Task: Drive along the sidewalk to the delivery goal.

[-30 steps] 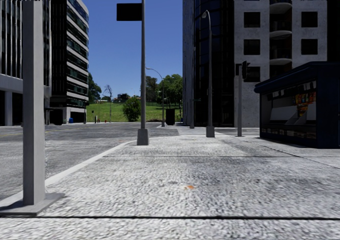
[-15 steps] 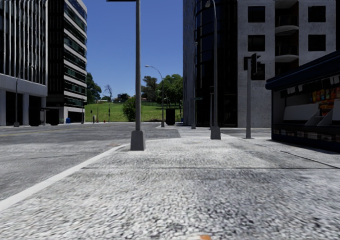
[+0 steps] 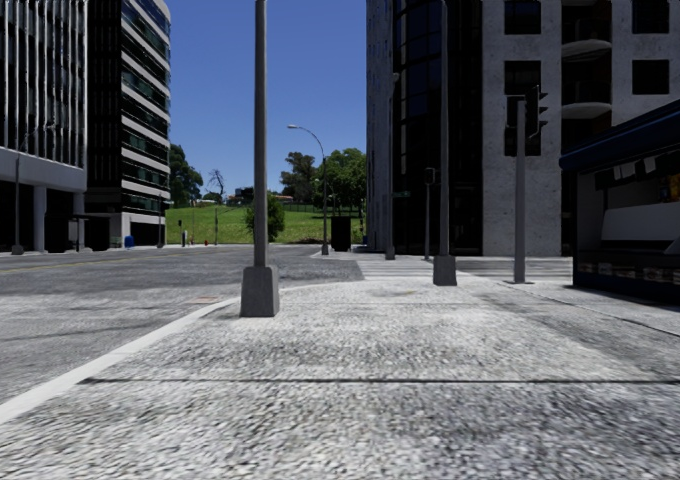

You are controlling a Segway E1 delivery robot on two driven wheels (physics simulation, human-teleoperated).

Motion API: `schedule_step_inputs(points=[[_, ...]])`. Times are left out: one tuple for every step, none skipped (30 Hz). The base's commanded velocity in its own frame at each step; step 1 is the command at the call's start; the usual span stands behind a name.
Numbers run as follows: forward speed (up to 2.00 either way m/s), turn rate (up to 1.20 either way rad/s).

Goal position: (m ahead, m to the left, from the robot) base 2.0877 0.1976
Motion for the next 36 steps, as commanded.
schedule_step_inputs(points=[[2.00,0.00],[2.00,0.00],[2.00,0.00],[2.00,0.00],[2.00,0.00],[2.00,0.00],[2.00,0.00],[2.00,0.00],[2.00,0.00],[2.00,0.00],[2.00,0.00],[2.00,0.00],[2.00,0.00],[2.00,0.00],[2.00,0.00],[2.00,-0.04],[2.00,-0.12],[1.95,-0.15],[1.95,-0.15],[1.75,-0.16],[1.67,-0.16],[1.62,-0.11],[1.58,-0.01],[1.51,0.00],[1.42,0.00],[1.33,0.00],[1.28,0.00],[1.25,0.00],[1.25,0.00],[1.24,0.00],[1.12,0.00],[1.01,0.00],[0.95,0.00],[0.86,0.00],[0.76,0.00],[0.58,0.00]])
